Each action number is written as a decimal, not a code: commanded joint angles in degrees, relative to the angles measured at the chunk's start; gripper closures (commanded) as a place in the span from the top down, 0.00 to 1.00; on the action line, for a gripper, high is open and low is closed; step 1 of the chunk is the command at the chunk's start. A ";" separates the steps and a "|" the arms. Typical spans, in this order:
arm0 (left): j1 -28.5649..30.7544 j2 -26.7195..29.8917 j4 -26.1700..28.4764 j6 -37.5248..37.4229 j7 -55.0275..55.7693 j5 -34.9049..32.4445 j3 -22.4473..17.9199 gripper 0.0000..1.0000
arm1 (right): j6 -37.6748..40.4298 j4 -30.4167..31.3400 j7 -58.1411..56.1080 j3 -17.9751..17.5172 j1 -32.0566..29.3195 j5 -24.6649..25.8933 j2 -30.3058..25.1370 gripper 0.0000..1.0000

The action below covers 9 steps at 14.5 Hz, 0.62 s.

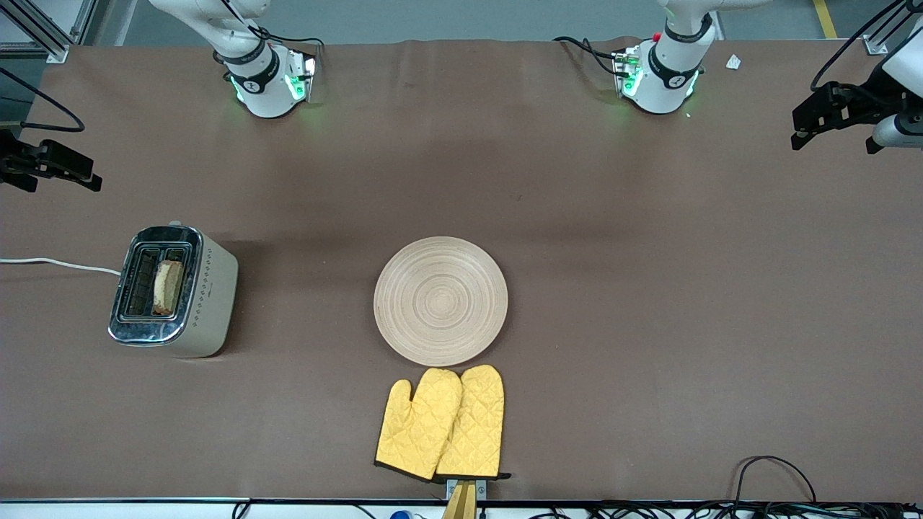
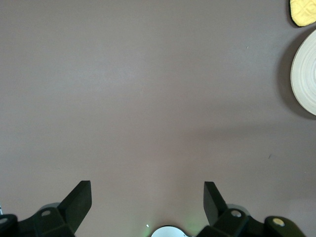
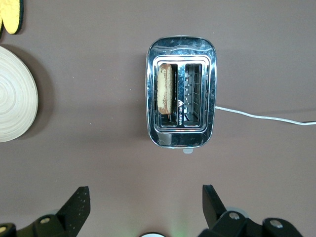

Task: Move plate and put bread in toaster

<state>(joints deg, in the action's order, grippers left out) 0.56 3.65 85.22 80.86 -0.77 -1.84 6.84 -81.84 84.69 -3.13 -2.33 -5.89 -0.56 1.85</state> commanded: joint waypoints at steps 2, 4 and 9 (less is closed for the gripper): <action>-0.21 -0.31 -1.29 -1.50 -0.29 0.17 0.19 1.00 | -0.16 0.66 -0.04 -0.83 -1.40 -1.20 -0.88 1.00; -0.21 -0.31 -1.29 -1.50 -0.29 0.35 0.19 1.00 | -0.68 0.66 -0.30 -0.66 -1.67 -1.11 -0.79 1.00; -0.38 -0.31 -1.29 -1.50 -0.37 0.44 0.28 1.00 | -2.35 0.74 0.05 -0.74 -2.72 -1.73 -0.71 1.00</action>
<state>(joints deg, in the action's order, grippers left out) 0.19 3.65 85.22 80.59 -0.79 -1.84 6.98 -83.29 84.69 -3.13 -2.28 -7.16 -0.96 1.85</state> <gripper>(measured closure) 0.000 0.000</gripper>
